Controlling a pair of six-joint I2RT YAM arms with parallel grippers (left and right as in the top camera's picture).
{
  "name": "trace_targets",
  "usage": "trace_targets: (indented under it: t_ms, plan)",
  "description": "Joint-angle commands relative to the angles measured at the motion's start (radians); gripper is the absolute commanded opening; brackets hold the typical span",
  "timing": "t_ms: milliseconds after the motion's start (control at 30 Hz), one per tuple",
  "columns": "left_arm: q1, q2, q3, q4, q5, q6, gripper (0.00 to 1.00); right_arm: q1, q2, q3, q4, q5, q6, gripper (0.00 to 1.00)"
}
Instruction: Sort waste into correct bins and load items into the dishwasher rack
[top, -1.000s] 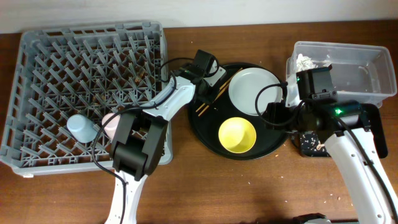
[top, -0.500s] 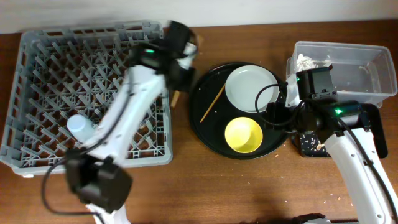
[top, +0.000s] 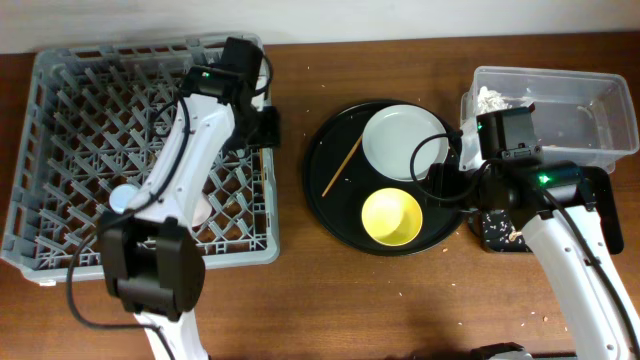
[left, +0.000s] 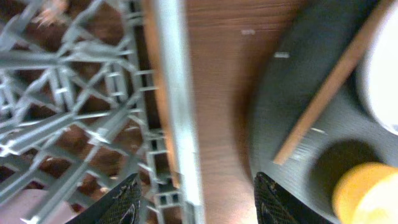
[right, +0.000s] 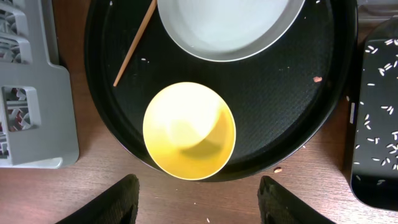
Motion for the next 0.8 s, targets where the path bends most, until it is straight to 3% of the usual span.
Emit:
trace_targets:
  t_ms: [0, 67, 167, 333, 400, 433, 467, 500, 667, 733, 767]
  plan:
    - [-0.114, -0.051, 0.021, 0.056, 0.067, 0.127, 0.57, -0.004, 0.0, 0.007, 0.005, -0.005, 0.002, 0.63]
    - [-0.229, 0.011, -0.013, 0.134, 0.066, 0.269, 0.54, -0.004, 0.0, 0.007, 0.006, -0.005, 0.002, 0.63]
    - [-0.297, 0.172, -0.016, 0.243, 0.056, 0.284, 0.43, -0.004, 0.0, 0.007, 0.007, -0.005, 0.002, 0.63]
    - [-0.302, 0.337, -0.017, 0.359, 0.056, 0.312, 0.34, -0.004, 0.0, 0.007, 0.007, -0.005, 0.002, 0.63]
    - [-0.302, 0.356, -0.017, 0.362, 0.055, 0.319, 0.25, -0.004, 0.0, 0.007, 0.007, -0.005, 0.002, 0.63]
    - [-0.302, 0.356, -0.017, 0.362, 0.055, 0.318, 0.08, -0.004, 0.0, 0.007, 0.006, -0.005, 0.002, 0.63]
    - [-0.302, 0.354, -0.014, 0.361, 0.055, 0.318, 0.0, -0.004, 0.0, 0.007, 0.006, -0.005, 0.002, 0.63]
    - [-0.299, 0.351, -0.005, 0.349, 0.055, 0.314, 0.0, -0.004, 0.0, 0.007, 0.006, -0.005, 0.002, 0.63]
    - [-0.204, 0.216, 0.294, 0.007, 0.044, 0.206, 0.0, -0.004, 0.0, 0.007, 0.006, -0.005, 0.002, 0.63]
    - [-0.126, 0.147, 0.367, -0.171, -0.07, -0.013, 0.0, -0.004, 0.0, 0.007, 0.006, -0.005, 0.002, 0.63]
    - [-0.086, 0.138, 0.367, -0.219, -0.109, -0.062, 0.0, -0.004, 0.0, 0.007, 0.006, -0.005, 0.002, 0.63]
